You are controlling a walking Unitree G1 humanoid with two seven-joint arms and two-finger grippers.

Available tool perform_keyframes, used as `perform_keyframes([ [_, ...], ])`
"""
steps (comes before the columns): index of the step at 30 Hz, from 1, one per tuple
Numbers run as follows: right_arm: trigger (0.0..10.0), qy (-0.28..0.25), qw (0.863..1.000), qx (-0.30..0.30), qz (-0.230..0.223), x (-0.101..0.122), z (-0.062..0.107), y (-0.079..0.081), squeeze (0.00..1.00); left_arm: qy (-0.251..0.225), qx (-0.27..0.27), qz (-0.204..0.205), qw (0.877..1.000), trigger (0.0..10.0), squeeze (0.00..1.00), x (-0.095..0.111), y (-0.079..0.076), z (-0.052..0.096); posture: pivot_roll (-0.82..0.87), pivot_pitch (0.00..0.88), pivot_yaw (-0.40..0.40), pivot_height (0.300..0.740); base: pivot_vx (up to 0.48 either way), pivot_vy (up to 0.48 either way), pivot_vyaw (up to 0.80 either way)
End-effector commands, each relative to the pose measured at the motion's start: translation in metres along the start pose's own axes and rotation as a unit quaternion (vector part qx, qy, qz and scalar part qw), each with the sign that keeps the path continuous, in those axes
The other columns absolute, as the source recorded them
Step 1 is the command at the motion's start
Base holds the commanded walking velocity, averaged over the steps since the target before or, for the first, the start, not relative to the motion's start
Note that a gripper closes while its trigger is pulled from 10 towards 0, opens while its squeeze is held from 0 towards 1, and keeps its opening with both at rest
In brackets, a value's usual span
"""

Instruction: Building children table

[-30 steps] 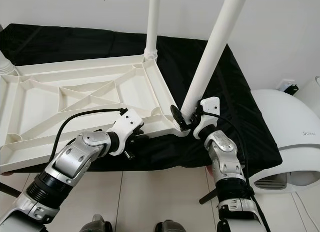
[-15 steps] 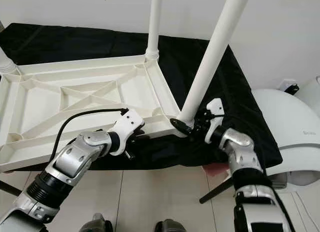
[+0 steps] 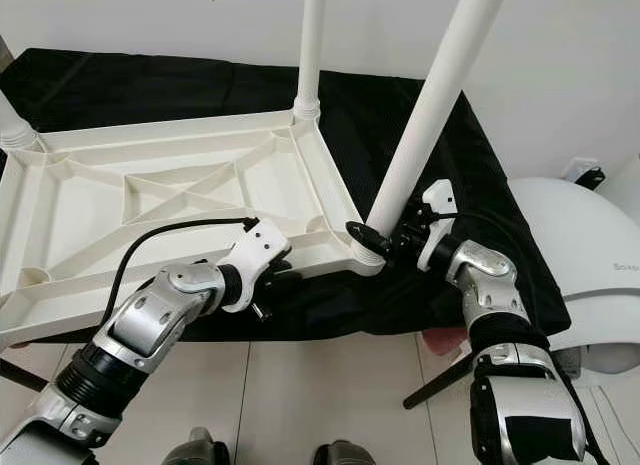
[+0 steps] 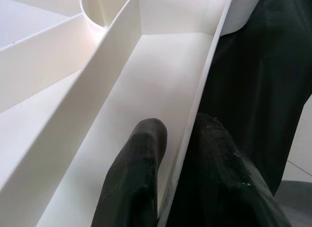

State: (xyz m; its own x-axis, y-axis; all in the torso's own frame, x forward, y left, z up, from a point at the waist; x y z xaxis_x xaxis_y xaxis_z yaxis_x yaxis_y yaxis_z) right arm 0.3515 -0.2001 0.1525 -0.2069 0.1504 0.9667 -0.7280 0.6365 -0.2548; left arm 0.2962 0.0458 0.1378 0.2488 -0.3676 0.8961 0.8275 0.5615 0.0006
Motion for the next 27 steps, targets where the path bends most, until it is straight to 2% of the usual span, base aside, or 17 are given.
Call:
perform_keyframes([
  [1,7.7,0.000,1.000,0.001,0.005,0.0010,0.0032,-0.0036,0.00,-0.003,-0.032,-0.010,0.999,10.0,0.00,0.0064,-0.0056,-0.0001,-0.02,0.060,-0.048,0.740,0.000,0.000,0.00],
  [2,1.1,0.000,1.000,0.003,0.006,0.0007,0.0035,-0.0036,0.00,-0.003,-0.032,-0.010,0.999,10.0,0.00,0.0063,-0.0057,0.0000,-0.02,0.059,-0.048,0.740,0.000,0.000,0.00],
  [3,1.1,0.000,1.000,0.003,0.006,0.0007,0.0035,-0.0036,0.00,-0.003,-0.032,-0.010,0.999,10.0,0.00,0.0063,-0.0057,0.0000,-0.02,0.059,-0.048,0.740,0.000,0.000,0.00],
  [4,0.0,-0.001,1.000,0.006,0.007,0.0004,0.0040,-0.0038,0.00,-0.002,-0.032,-0.009,0.999,10.0,0.00,0.0062,-0.0057,0.0000,-0.02,0.060,-0.049,0.740,0.000,0.000,0.00],
  [15,0.0,-0.020,1.000,0.023,0.002,0.0026,0.0102,-0.0013,0.00,-0.002,-0.032,-0.009,0.999,10.0,0.00,0.0061,-0.0056,-0.0004,-0.03,0.060,-0.052,0.740,0.000,0.000,0.00],
  [20,0.0,-0.036,0.999,-0.006,-0.005,0.0057,0.0104,-0.0030,0.00,-0.003,-0.032,-0.009,0.999,10.0,0.00,0.0063,-0.0058,-0.0006,-0.03,0.060,-0.054,0.740,0.000,0.000,0.00],
  [27,0.0,-0.040,0.997,-0.065,0.005,0.0050,0.0084,0.0027,0.00,-0.004,-0.032,-0.007,0.999,10.0,0.00,0.0059,-0.0062,-0.0003,-0.03,0.060,-0.060,0.740,0.000,0.000,0.00],
])
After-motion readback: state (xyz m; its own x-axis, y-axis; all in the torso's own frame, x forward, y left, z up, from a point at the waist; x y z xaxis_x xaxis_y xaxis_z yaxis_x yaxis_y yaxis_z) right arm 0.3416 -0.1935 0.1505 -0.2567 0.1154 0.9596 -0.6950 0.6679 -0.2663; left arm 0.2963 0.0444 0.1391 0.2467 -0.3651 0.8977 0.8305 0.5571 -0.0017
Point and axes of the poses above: a point about 5 cm out from each wrist's last joint towards the gripper, its own z axis pointing back from the gripper into the wrist, its own x axis along the axis of the wrist's last joint, y = z × x, the point moved 1 cm from there along -z, pointing out of the wrist towards the gripper, and after that the axes turned 8 degrees about z, right-handed, at the moved point
